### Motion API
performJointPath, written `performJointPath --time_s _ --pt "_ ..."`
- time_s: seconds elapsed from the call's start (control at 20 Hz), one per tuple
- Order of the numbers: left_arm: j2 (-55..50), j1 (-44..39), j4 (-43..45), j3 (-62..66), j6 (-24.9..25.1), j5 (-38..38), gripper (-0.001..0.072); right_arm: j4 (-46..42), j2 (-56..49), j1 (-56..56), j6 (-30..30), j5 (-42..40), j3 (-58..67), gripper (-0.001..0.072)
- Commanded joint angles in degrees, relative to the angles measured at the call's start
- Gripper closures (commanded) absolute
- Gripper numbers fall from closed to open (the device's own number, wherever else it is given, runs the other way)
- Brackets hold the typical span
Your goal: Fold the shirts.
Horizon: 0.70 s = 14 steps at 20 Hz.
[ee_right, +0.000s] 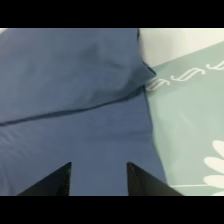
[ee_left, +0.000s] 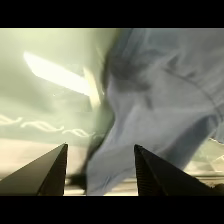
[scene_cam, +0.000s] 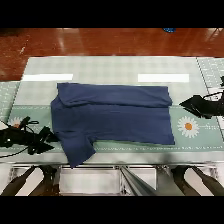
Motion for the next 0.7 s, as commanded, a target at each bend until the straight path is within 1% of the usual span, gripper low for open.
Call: performJointPath --time_s 0.0,0.15,0.2,0.3,0.35,0.4,0.45,0.55,0.65 --pt "0.35 -3.63 -4.09 -3.56 0.17 9.75 0.0197 4.39 0.63 0.24 -0.39 -0.79 -0.87 0.0308" --pt "0.09 -7.52 -5.38 -3.85 0.13 15.96 0.0199 3.67 0.63 -2.23 -0.5 -0.2 -0.76 0.0308" --pt "0.02 -8.5 -5.33 -3.85 0.17 16.87 0.0199 0.2 0.63 -4.66 -0.15 0.63 -0.76 0.0308" --pt "-0.07 -8.96 -5.35 -3.82 0.15 18.16 0.0209 -12.13 0.63 -9.84 4.48 4.37 -1.33 0.0308" --pt "-0.09 -8.96 -5.29 -3.82 0.2 18.36 0.0332 -16.81 0.63 -11.76 7.13 6.29 -2.73 0.0308" --pt "-0.07 -8.96 -5.35 -3.82 0.2 18.27 0.0644 -19.12 0.63 -13.09 9.42 7.58 -5.25 0.0308" --pt "-0.07 -8.96 -5.46 -3.82 0.92 18.01 0.069 -19.04 0.63 -13.4 10.23 8.9 -7.89 0.0308" --pt "-0.07 -8.96 -5.81 -3.82 3.3 16.87 0.0691 -18.58 0.63 -12.76 10.03 10.64 -12.26 0.0308" --pt "-0.07 -8.96 -5.81 -3.82 3.76 15.82 0.069 -18.67 0.61 -12.61 9.9 10.88 -14.6 0.0308"
